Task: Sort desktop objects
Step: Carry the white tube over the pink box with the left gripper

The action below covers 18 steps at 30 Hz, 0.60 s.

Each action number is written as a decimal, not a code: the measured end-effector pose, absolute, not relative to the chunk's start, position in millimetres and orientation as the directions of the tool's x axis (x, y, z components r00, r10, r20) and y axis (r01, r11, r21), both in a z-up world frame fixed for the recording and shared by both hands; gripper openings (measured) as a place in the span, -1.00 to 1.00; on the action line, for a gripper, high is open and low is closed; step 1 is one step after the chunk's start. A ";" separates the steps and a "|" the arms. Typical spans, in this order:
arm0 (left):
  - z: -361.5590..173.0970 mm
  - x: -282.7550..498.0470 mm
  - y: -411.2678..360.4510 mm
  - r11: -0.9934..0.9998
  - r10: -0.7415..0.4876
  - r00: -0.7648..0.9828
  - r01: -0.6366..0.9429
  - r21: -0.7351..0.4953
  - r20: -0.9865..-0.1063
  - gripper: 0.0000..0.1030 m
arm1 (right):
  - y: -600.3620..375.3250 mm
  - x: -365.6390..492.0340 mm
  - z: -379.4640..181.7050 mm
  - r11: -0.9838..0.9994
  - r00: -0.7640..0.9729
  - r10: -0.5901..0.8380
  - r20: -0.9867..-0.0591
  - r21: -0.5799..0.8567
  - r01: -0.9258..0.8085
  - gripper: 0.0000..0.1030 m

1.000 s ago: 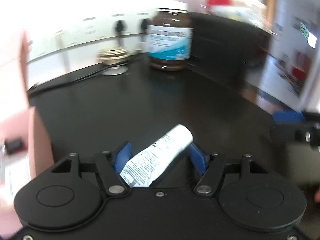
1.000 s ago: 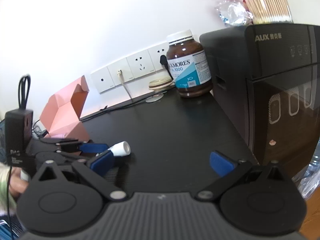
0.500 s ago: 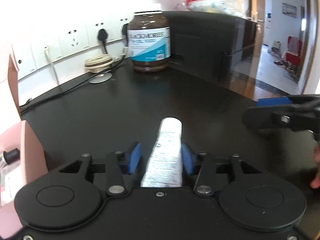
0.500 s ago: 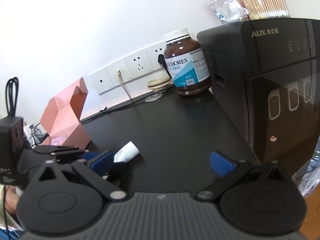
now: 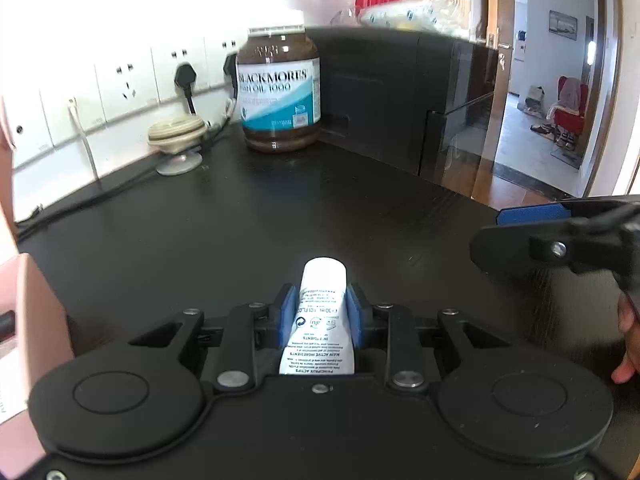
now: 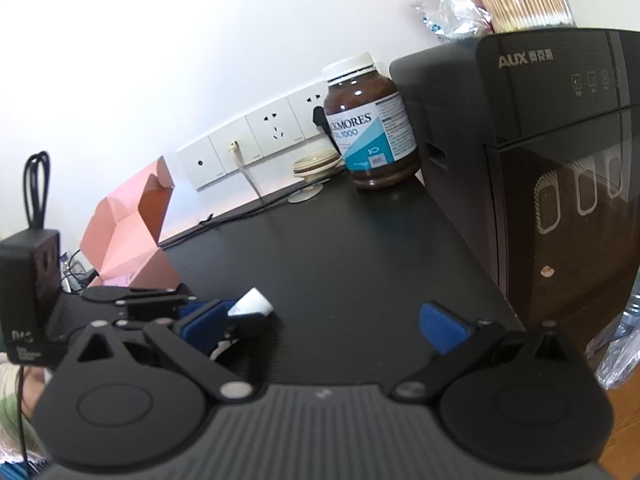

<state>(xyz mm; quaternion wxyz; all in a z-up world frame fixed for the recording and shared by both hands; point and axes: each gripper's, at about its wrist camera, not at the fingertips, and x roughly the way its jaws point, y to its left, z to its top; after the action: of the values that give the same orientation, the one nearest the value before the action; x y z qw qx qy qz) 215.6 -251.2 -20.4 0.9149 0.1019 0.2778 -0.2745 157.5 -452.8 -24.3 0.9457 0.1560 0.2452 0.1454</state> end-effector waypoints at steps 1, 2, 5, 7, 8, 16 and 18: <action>-17.8 211.3 -248.0 0.827 -0.452 0.706 0.561 0.041 -0.545 -0.47 | -452.8 157.8 -24.2 0.909 0.836 0.351 -0.421 0.366 -0.197 0.99; -14.7 207.5 -244.2 0.826 -0.458 0.715 0.562 0.045 -0.529 -0.47 | -452.5 157.9 -24.2 0.910 0.835 0.351 -0.423 0.365 -0.197 0.99; -1.4 199.0 -228.1 0.832 -0.463 0.733 0.554 0.042 -0.498 -0.47 | -449.4 158.3 -23.1 0.914 0.832 0.352 -0.428 0.350 -0.206 0.99; 7.7 192.7 -216.1 0.840 -0.457 0.751 0.541 0.048 -0.476 -0.47 | -443.7 160.7 -21.4 0.925 0.824 0.338 -0.454 0.321 -0.202 0.99; 12.1 189.1 -209.5 0.844 -0.451 0.762 0.533 0.055 -0.465 -0.47 | -438.8 161.4 -20.2 0.934 0.822 0.325 -0.468 0.296 -0.201 0.99; 42.0 167.3 -130.5 0.912 -0.357 0.840 0.408 0.043 -0.410 -0.47 | -399.3 174.1 -12.1 0.925 0.823 0.334 -0.460 0.326 -0.193 0.99; 46.3 164.1 -105.4 0.935 -0.313 0.862 0.354 0.031 -0.398 -0.47 | -385.6 180.4 -11.6 0.920 0.838 0.318 -0.443 0.357 -0.161 0.99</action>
<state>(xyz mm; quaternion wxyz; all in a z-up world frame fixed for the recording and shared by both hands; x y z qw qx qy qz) 164.1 -105.4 46.3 0.9635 0.0514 0.1975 -0.1730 180.4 -385.6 -11.6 0.9462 0.1543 0.2549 0.1266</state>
